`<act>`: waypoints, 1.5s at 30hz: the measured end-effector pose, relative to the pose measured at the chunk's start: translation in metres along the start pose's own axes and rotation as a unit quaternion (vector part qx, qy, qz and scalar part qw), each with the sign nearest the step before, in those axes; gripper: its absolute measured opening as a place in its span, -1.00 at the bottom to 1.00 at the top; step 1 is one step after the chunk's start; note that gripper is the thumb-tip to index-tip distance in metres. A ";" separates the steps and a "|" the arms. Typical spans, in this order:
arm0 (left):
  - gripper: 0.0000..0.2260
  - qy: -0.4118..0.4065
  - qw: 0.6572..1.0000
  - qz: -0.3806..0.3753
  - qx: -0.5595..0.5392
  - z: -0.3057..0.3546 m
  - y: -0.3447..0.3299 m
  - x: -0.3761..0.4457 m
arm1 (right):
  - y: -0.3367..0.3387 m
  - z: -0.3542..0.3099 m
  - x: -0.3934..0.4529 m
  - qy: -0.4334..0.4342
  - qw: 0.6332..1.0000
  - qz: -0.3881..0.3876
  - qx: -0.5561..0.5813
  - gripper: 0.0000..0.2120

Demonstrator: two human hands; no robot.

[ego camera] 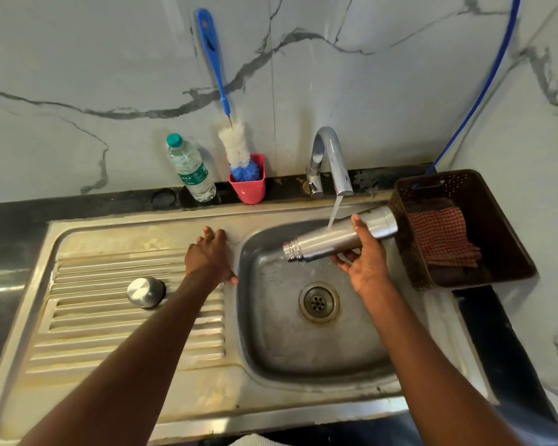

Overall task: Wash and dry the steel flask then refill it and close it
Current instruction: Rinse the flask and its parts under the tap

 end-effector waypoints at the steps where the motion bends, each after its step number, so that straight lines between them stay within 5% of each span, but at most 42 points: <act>1: 0.03 0.003 1.000 -0.002 0.001 -0.001 0.000 0.000 | 0.000 -0.003 -0.002 0.014 1.000 0.000 -0.006 -0.37; 10: 0.02 0.009 1.000 -0.002 0.003 0.005 0.002 -0.001 | -0.020 -0.073 -0.033 0.242 0.966 -0.016 -0.088 -0.30; 17: -0.04 0.017 1.000 0.007 0.006 0.007 0.003 -0.003 | 0.002 -0.066 -0.035 0.164 0.983 0.031 -0.080 -0.30; 24: -0.04 0.011 1.000 0.002 -0.004 0.002 0.001 -0.001 | -0.012 -0.011 -0.023 0.076 0.984 -0.058 -0.152 -0.46; 28: -0.04 0.015 1.000 0.003 0.008 0.006 0.001 0.000 | -0.035 -0.003 -0.012 0.093 0.949 -0.111 -0.279 -0.32; 34: -0.02 0.019 1.000 0.002 0.010 0.005 0.001 0.001 | -0.044 0.007 -0.007 0.096 0.844 -0.121 -0.514 -0.23; 37: 0.00 0.018 1.000 -0.004 0.013 0.006 -0.001 0.002 | -0.039 -0.005 -0.005 0.129 0.869 -0.066 -0.473 -0.15; 40: -0.04 0.022 1.000 -0.002 0.019 0.008 0.001 0.001 | -0.042 -0.003 0.003 0.116 0.909 -0.104 -0.386 -0.17; 45: -0.01 0.023 1.000 -0.002 0.020 0.006 -0.001 0.003 | -0.029 0.006 0.005 0.067 0.898 -0.138 -0.412 -0.18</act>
Point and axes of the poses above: each hand's wrist, its own x-axis towards the middle knuckle, its own y-axis out of the back of the hand, z = x × y, the point moved 10 cm from there along x, towards the middle knuckle, and after that the axes turned 12 degrees about -z, right-handed, at the moved point
